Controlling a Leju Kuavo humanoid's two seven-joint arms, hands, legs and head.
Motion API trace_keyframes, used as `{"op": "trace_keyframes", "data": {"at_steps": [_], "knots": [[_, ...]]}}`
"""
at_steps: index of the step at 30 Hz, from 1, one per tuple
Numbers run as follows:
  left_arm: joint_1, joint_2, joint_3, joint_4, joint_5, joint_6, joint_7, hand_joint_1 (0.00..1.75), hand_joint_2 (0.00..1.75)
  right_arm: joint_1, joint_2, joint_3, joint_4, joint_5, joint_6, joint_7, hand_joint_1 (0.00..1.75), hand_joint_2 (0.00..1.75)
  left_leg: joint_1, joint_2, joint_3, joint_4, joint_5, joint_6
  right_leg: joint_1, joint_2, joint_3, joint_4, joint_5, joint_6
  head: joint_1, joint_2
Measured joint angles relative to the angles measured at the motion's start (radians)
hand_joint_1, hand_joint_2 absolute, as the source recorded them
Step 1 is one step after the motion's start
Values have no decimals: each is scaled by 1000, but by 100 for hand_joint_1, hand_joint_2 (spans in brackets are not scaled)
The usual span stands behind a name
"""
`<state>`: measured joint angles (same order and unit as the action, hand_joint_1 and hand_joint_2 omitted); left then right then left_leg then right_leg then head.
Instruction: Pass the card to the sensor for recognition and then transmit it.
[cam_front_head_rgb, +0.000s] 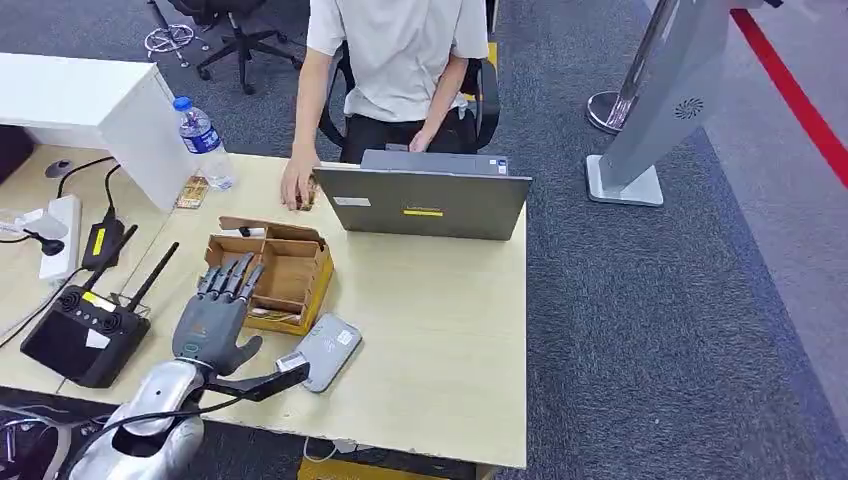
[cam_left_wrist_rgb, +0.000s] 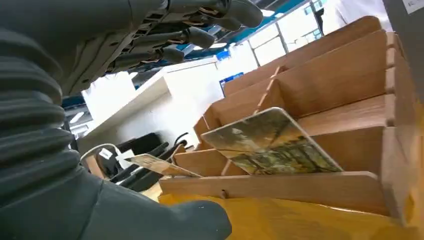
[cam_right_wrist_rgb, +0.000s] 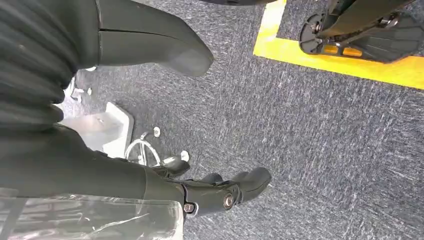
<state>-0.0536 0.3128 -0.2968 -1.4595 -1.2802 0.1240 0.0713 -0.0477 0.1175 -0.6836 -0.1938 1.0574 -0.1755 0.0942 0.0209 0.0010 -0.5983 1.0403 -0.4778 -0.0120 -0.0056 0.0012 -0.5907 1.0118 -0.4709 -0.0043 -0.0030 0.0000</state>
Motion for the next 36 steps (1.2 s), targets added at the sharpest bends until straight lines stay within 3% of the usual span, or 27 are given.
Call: {"op": "trace_keyframes", "data": {"at_steps": [3, 4, 25, 30, 33, 36], "knots": [[-8, -6, -10, 12, 3, 0, -2, 0, 175, 0, 0, 0, 0, 1, 1, 0, 0, 175, 0, 0, 0, 0, 0, 0, 0, 0, 0, 0, 0, 0, 0, 0], [-10, -8, -12, 15, 5, 0, -2, 175, 175, 0, 0, 0, 0, 1, 1, -1, 0, 175, 0, 0, 0, 0, 0, 0, 0, 0, 0, 0, 0, 0, 0, 0], [-24, -13, -31, 38, 56, 7, -35, 175, 175, 0, 0, -8, 0, 2, 11, -3, 0, 175, 0, 0, 0, 0, 0, 0, 0, 0, 0, 0, 0, 0, 0, 0], [-21, -18, -31, 37, 61, 54, -37, 175, 175, -1, 0, -21, 0, 2, 10, -4, 0, 175, 0, 0, 0, 0, 0, 0, 0, 0, 0, 0, 0, 0, 0, 0], [2, -13, -31, -10, 66, 86, -43, 175, 175, 0, 0, -32, 0, -1, 8, -4, 0, 175, 0, 0, 0, 0, 0, 0, 0, 0, 0, 0, 0, 0, 0, 0], [50, 13, -31, -127, 75, 101, -58, 175, 175, 0, 0, -46, 0, -7, 6, -5, 0, 175, 0, 0, -1, 0, 0, 0, 0, 1, 0, 0, 0, 0, 0, 0]]}}
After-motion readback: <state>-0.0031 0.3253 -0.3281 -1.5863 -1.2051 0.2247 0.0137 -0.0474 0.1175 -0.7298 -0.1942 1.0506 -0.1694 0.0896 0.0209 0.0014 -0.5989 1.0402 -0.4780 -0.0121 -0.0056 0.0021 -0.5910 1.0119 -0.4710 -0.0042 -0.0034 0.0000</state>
